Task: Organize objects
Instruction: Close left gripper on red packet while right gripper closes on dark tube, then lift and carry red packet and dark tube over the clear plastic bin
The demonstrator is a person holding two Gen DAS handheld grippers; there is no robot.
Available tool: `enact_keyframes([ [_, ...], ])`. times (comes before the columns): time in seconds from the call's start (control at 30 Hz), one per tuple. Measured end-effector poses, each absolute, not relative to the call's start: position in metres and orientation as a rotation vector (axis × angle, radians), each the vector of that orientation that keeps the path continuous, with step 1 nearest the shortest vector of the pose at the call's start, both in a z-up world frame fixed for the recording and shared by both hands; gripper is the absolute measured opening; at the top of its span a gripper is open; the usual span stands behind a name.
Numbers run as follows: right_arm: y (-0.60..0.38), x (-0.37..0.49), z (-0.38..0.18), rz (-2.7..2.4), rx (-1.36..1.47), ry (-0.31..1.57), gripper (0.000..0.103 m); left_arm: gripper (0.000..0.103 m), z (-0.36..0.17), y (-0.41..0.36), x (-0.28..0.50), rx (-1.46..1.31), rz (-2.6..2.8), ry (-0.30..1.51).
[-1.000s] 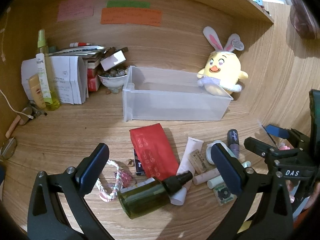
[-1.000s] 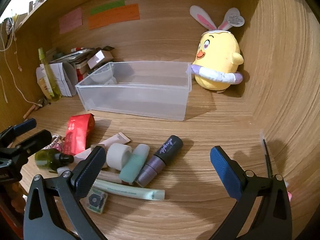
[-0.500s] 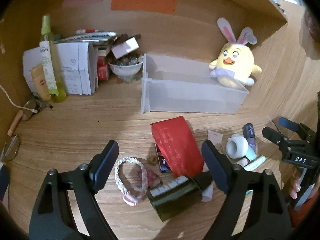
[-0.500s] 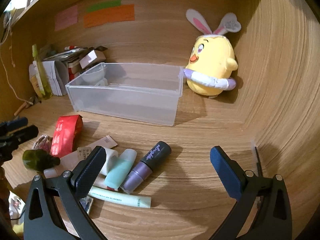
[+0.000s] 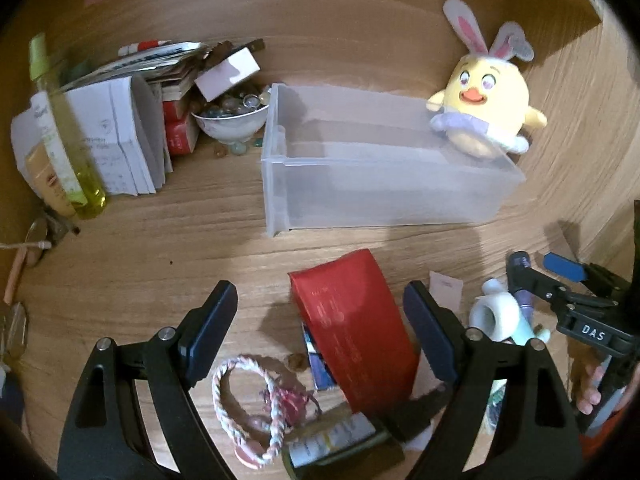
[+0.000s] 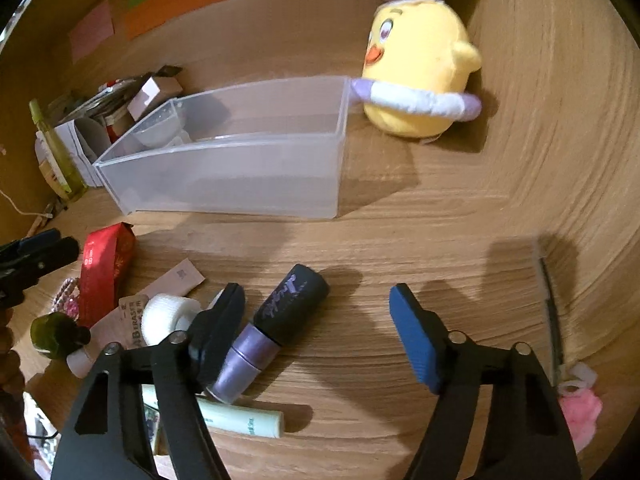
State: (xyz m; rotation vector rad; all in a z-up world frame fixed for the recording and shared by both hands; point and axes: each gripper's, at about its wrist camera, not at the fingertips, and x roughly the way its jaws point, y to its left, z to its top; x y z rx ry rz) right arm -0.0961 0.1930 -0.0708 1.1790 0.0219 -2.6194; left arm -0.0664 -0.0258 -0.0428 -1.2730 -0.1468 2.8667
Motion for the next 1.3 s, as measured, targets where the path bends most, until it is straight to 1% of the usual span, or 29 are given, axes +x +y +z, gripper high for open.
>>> enact_keyframes([
  [0.07, 0.191, -0.099, -0.074, -2.589, 1.198, -0.008, 0.059, 0.086, -0.045, -0.026, -0.073, -1.31, 2.845, -0.146],
  [0.13, 0.189, -0.101, -0.076, -2.592, 1.211, 0.001, 0.056, 0.086, -0.05, -0.028, -0.081, -1.365, 2.789, -0.179],
  [0.23, 0.187, -0.101, -0.079, -2.576, 1.227, 0.007, 0.055, 0.086, -0.058, -0.029, -0.091, -1.444, 2.68, -0.252],
  [0.37, 0.184, -0.105, -0.081, -2.53, 1.252, -0.003, 0.049, 0.086, -0.064, -0.024, -0.099, -1.49, 2.667, -0.196],
  [0.5, 0.183, -0.107, -0.083, -2.512, 1.258, -0.01, 0.045, 0.086, -0.069, -0.023, -0.106, -1.524, 2.633, -0.184],
  [0.57, 0.18, -0.108, -0.083, -2.503, 1.262, -0.001, 0.041, 0.083, -0.073, -0.023, -0.11, -1.544, 2.62, -0.183],
  [0.67, 0.175, -0.109, -0.083, -2.493, 1.269, 0.027, 0.038, 0.072, -0.076, -0.024, -0.115, -1.57, 2.595, -0.187],
  [0.7, 0.173, -0.108, -0.083, -2.496, 1.267, 0.042, 0.037, 0.071, -0.076, -0.024, -0.116, -1.563, 2.599, -0.186],
  [0.77, 0.172, -0.108, -0.083, -2.493, 1.263, 0.052, 0.026, 0.07, -0.076, -0.023, -0.117, -1.561, 2.581, -0.186],
  [0.8, 0.171, -0.108, -0.083, -2.495, 1.262, 0.059, 0.024, 0.069, -0.076, -0.023, -0.117, -1.559, 2.583, -0.18],
  [1.03, 0.174, -0.107, -0.081, -2.524, 1.238, 0.061, 0.023, 0.066, -0.069, -0.029, -0.117, -1.499, 2.618, -0.2],
  [1.3, 0.183, -0.102, -0.062, -2.595, 1.149, 0.067, 0.023, 0.061, -0.041, -0.038, -0.102, -1.334, 2.727, -0.211],
])
